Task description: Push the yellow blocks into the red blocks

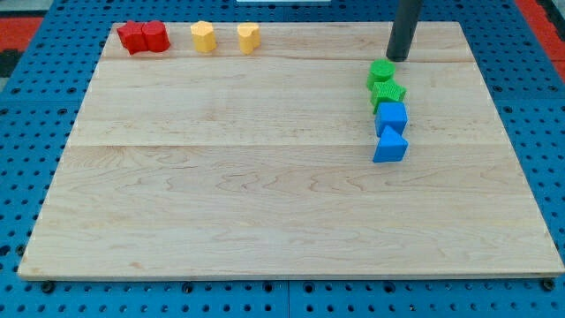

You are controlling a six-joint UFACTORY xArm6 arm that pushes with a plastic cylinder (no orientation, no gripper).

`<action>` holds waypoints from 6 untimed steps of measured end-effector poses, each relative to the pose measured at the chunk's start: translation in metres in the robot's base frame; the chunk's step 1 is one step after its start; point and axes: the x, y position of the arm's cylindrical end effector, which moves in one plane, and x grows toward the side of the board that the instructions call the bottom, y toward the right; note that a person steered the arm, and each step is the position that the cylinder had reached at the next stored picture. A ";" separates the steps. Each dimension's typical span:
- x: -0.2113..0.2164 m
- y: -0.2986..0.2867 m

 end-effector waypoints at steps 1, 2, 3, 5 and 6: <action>0.033 -0.023; 0.048 -0.030; 0.007 -0.018; -0.020 -0.018; -0.035 -0.018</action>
